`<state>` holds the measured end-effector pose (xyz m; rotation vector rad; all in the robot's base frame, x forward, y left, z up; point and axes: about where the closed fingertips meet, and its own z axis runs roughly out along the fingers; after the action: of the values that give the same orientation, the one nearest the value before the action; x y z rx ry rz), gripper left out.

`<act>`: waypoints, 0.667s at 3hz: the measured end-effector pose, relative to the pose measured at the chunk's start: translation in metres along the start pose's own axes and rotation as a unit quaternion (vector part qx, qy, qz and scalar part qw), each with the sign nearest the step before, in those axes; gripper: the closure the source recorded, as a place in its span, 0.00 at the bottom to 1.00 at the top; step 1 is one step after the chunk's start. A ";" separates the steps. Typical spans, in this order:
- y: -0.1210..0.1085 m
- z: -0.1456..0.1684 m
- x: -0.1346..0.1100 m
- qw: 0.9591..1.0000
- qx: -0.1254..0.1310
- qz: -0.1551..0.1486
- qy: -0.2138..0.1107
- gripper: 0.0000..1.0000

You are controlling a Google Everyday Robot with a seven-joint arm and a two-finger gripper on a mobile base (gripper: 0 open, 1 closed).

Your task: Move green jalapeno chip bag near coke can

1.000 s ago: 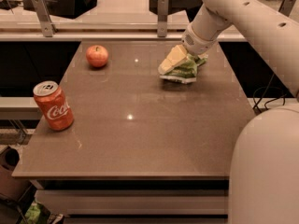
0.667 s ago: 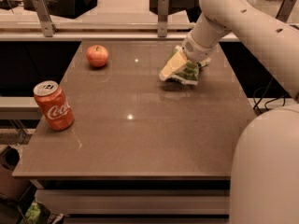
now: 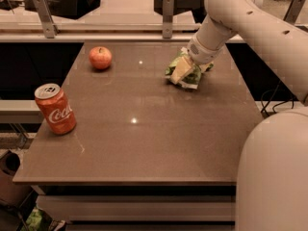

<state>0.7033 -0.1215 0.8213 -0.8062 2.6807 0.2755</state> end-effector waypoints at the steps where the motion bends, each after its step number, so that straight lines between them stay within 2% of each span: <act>1: 0.000 0.001 0.000 1.000 -0.001 0.000 0.001 0.63; 2: 0.001 -0.003 -0.002 1.000 -0.001 0.000 0.001 0.87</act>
Offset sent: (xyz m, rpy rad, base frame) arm 0.0001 0.0008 -0.0016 -0.0002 0.0026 0.0012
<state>0.7034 -0.1207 0.8250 -0.8082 2.6829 0.2768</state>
